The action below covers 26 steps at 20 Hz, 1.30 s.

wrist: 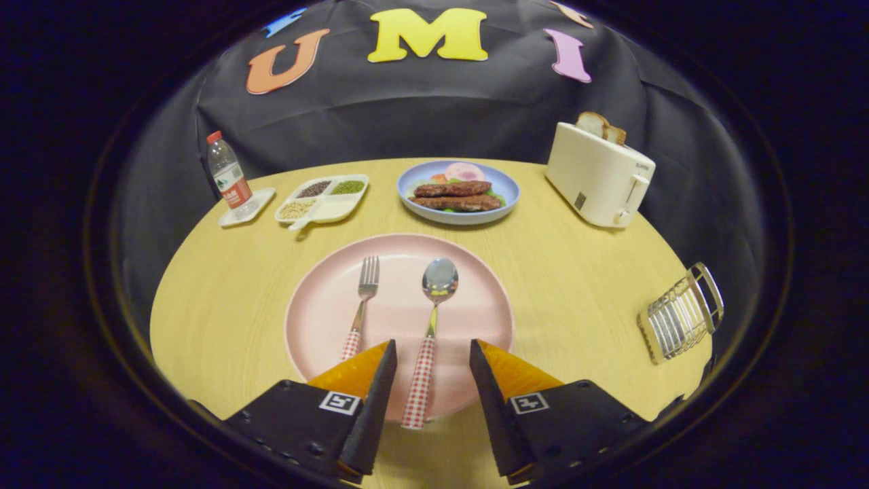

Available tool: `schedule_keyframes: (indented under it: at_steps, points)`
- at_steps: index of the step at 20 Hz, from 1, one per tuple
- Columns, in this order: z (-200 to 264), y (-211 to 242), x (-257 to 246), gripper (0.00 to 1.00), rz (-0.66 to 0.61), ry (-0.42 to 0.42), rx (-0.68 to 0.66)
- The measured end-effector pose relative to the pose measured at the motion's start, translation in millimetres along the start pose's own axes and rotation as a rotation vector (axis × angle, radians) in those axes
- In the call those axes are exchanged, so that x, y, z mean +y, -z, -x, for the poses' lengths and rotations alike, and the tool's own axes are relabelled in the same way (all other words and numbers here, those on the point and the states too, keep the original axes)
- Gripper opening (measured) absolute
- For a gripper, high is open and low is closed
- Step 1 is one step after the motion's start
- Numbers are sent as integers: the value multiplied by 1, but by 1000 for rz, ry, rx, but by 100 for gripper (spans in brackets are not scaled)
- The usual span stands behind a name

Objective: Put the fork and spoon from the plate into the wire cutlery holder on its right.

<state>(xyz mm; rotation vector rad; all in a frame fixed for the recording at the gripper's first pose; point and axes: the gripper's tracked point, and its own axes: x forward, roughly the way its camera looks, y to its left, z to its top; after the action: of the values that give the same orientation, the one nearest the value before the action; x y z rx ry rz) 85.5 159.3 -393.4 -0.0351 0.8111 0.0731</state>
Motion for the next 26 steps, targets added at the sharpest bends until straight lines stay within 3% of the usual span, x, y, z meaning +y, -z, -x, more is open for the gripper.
schedule_keyframes:
  at_steps: [4,6,8,10,13,20,26]
  points:
    - [-12,7,-2,40,-10,17,26]
    - [-15,6,-5,38,0,37,18]
    - [-15,6,-6,11,10,55,29]
    - [-11,7,-2,6,18,36,44]
    - [3,4,7,6,20,-27,48]
    - [65,-23,-10,6,54,-48,-4]
    - [113,-49,-61,6,120,-28,-57]
